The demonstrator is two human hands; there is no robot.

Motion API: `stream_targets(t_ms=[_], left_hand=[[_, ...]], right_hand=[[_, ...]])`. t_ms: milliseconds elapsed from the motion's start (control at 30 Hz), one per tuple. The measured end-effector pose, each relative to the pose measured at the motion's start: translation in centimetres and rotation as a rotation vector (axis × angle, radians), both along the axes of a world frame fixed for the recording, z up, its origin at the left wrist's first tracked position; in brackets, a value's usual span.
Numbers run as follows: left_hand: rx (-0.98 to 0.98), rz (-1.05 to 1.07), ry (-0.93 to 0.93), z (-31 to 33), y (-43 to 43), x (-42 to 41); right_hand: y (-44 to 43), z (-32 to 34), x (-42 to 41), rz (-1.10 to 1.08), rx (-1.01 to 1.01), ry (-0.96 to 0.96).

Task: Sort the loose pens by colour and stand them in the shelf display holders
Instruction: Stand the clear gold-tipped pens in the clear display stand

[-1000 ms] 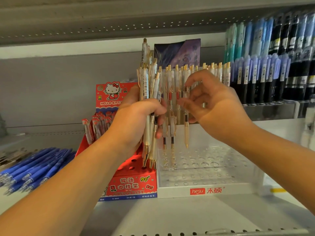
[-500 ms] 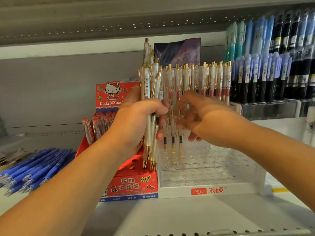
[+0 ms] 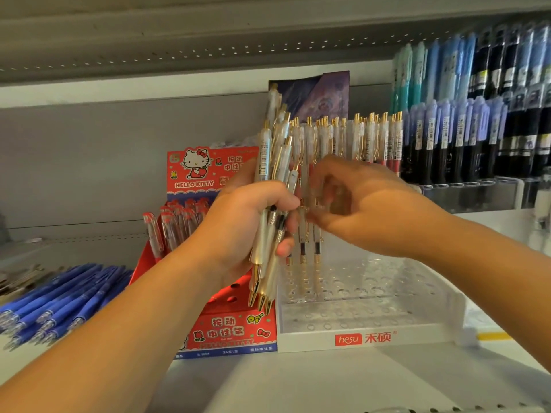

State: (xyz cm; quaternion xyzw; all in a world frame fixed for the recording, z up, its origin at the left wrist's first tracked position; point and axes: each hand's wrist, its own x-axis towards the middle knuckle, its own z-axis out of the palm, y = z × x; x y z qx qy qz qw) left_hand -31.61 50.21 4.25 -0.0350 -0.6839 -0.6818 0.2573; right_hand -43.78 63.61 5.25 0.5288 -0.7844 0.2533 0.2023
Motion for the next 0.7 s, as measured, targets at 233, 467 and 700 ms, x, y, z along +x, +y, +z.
stream_targets(t_ms=[233, 467, 700], left_hand=[[-0.024, -0.075, 0.026, -0.3, 0.2, -0.2], [-0.104, -0.023, 0.023, -0.4, 0.3, -0.2], [-0.073, -0.017, 0.011, -0.1, 0.3, -0.1]], right_hand=[[-0.5, -0.2, 1.0, 0.391, -0.406, -0.605], [-0.4, -0.2, 1.1, 0.510, -0.360, -0.852], [-0.2, 0.3, 0.9, 0.585, -0.334, -0.956]])
